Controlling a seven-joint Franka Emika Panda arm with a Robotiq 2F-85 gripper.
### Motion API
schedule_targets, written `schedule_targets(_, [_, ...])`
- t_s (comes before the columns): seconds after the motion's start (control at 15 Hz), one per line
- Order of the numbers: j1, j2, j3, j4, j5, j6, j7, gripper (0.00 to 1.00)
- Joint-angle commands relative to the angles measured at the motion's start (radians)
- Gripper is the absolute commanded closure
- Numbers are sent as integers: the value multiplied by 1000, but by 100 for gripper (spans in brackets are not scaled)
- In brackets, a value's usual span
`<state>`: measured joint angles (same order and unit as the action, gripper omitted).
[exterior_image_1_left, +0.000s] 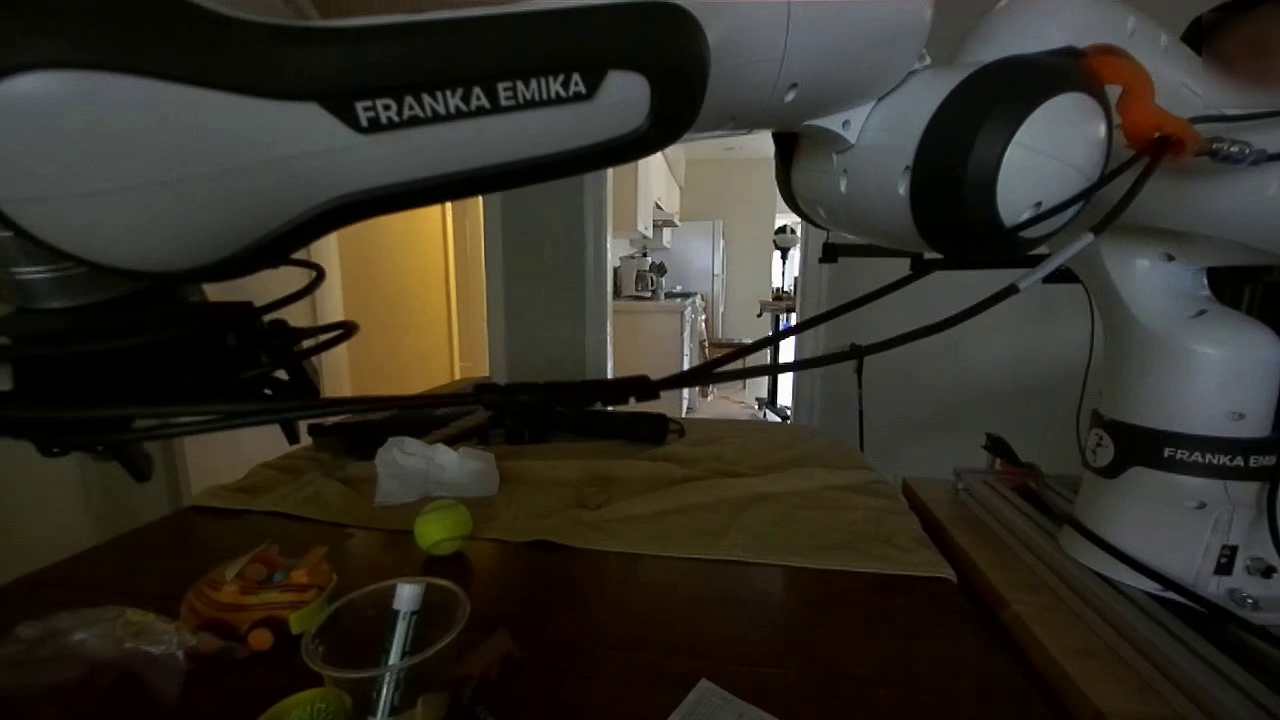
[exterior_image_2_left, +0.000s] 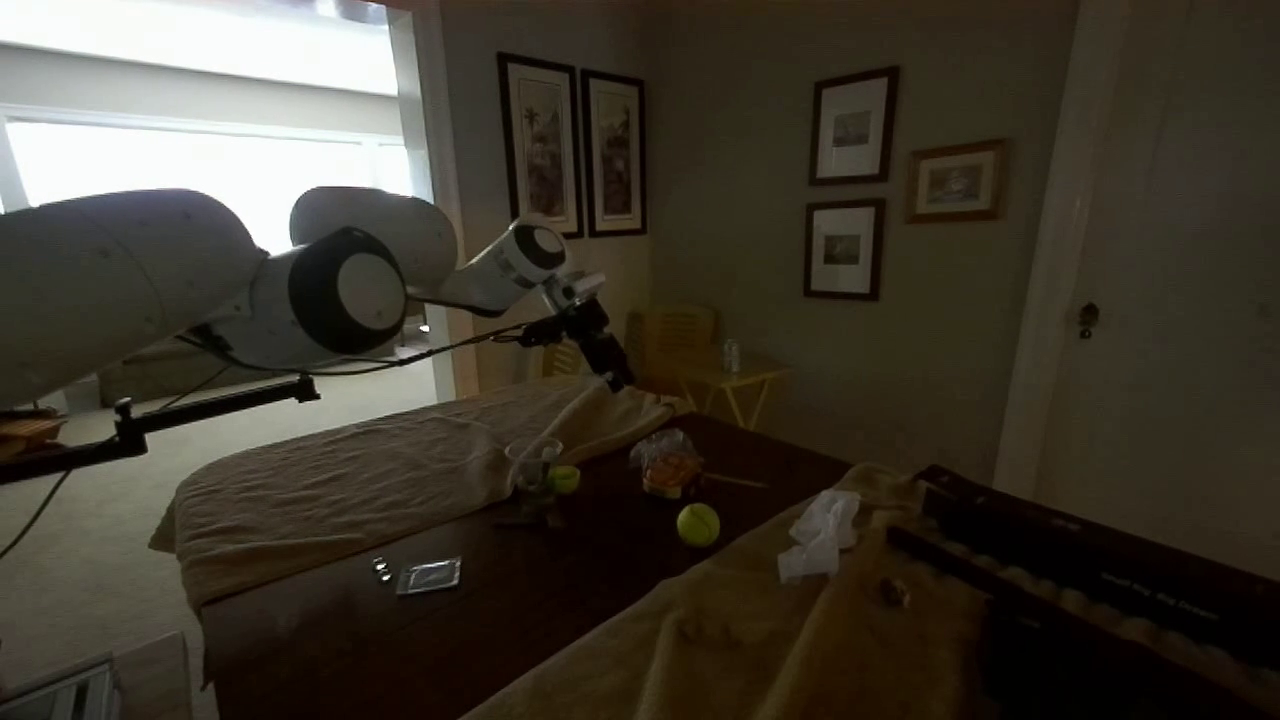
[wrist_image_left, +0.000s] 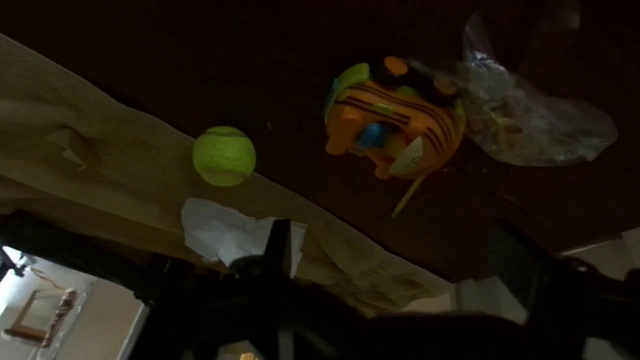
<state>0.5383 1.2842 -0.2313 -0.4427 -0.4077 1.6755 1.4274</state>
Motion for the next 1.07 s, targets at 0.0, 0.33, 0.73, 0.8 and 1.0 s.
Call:
schedule_targets(0.0, [-32,-10,21,0,65,-90,85,0])
schedule_targets(0.33, [-84,-8,51,0,123,-194,203,0])
schedule_targets(0.73, [-127,17,57,0,96,45,56,0])
schedule_targets(0.8, [-130,22,51,0,88,81,4,0])
schedule_targets(1.0, [-143,38,43,0,87,171,-148,0])
